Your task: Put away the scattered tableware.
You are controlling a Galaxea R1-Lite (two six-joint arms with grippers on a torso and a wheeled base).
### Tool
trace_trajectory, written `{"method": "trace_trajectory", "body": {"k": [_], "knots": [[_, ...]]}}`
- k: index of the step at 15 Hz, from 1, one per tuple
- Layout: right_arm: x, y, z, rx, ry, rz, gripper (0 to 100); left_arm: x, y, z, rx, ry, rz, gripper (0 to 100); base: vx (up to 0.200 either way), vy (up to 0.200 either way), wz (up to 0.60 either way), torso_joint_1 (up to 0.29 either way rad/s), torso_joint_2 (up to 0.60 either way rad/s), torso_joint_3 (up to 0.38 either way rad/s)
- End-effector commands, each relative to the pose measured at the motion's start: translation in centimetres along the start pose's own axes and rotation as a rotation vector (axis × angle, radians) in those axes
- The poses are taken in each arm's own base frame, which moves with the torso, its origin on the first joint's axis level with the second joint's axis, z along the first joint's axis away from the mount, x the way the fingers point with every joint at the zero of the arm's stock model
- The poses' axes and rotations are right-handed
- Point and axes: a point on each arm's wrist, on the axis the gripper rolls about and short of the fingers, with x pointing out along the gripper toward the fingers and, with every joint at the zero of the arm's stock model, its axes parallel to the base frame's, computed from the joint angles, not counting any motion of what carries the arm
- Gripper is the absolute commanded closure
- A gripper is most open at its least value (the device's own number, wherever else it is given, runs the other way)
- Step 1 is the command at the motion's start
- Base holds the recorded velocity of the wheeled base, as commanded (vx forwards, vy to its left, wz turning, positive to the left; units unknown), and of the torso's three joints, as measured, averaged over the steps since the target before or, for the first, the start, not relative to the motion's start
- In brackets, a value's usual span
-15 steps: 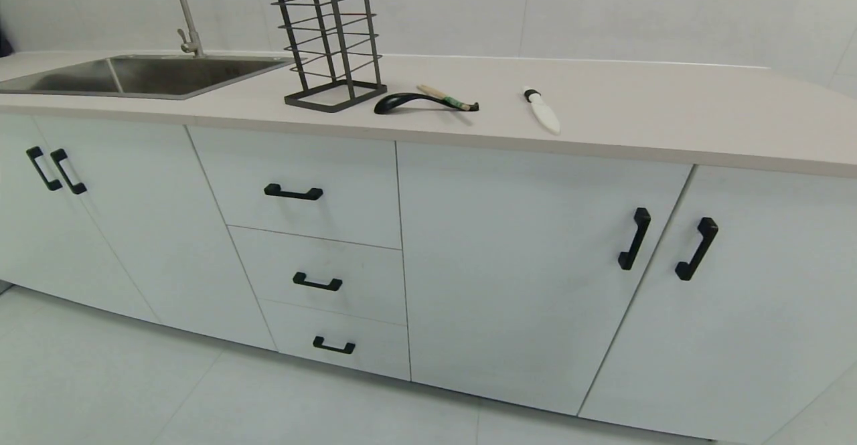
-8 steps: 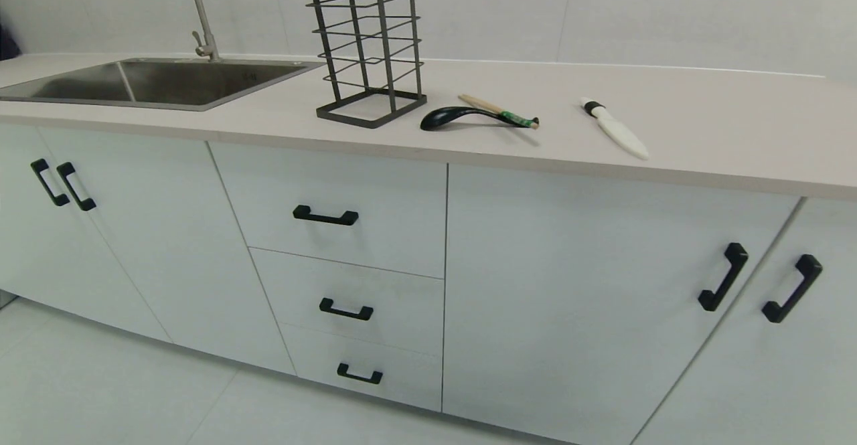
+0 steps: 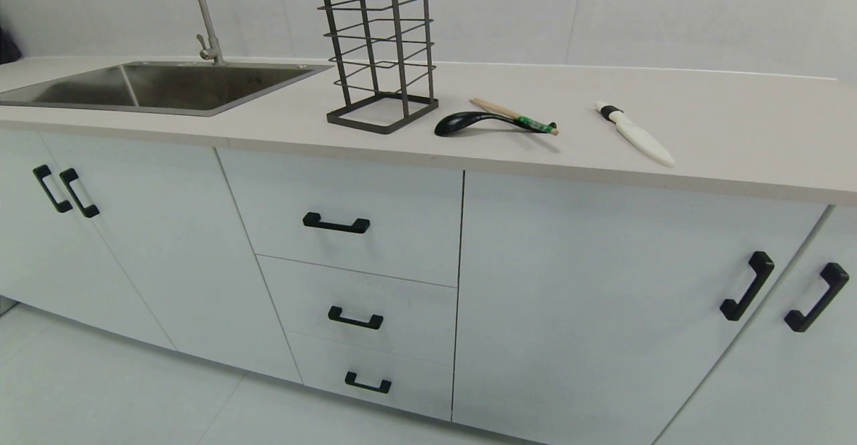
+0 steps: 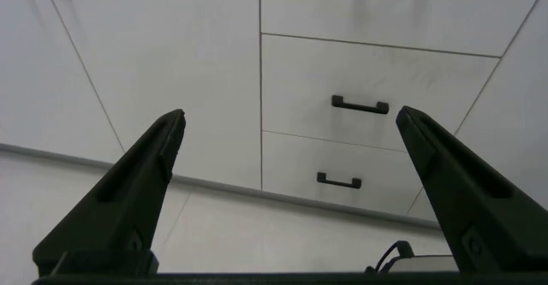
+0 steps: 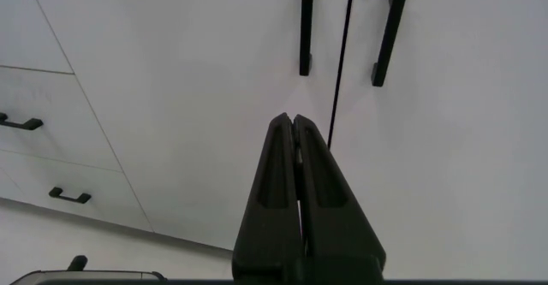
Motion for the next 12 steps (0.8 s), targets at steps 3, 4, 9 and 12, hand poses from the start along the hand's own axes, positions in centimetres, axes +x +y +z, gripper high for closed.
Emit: {"method": "trace_trajectory", "body": {"k": [3, 4, 9, 12], "knots": [[0.0, 0.0, 0.0, -0.001, 0.001, -0.001, 100, 0.0, 0.0, 0.0, 0.003, 0.001, 0.000, 0, 0.000, 0.000, 0.00, 0.000, 0.00, 0.000], [0.0, 0.0, 0.0, 0.001, 0.001, 0.001, 100, 0.0, 0.0, 0.0, 0.003, 0.001, 0.000, 0, 0.000, 0.000, 0.00, 0.000, 0.00, 0.000], [0.0, 0.0, 0.0, 0.000, 0.002, 0.001, 100, 0.0, 0.0, 0.0, 0.003, 0.001, -0.002, 0, 0.000, 0.000, 0.00, 0.000, 0.00, 0.000], [0.0, 0.0, 0.0, 0.001, 0.001, 0.001, 100, -0.4, -0.1, 1.9, 0.088, -0.111, -0.039, 0, 0.000, 0.000, 0.00, 0.000, 0.00, 0.000]]}}
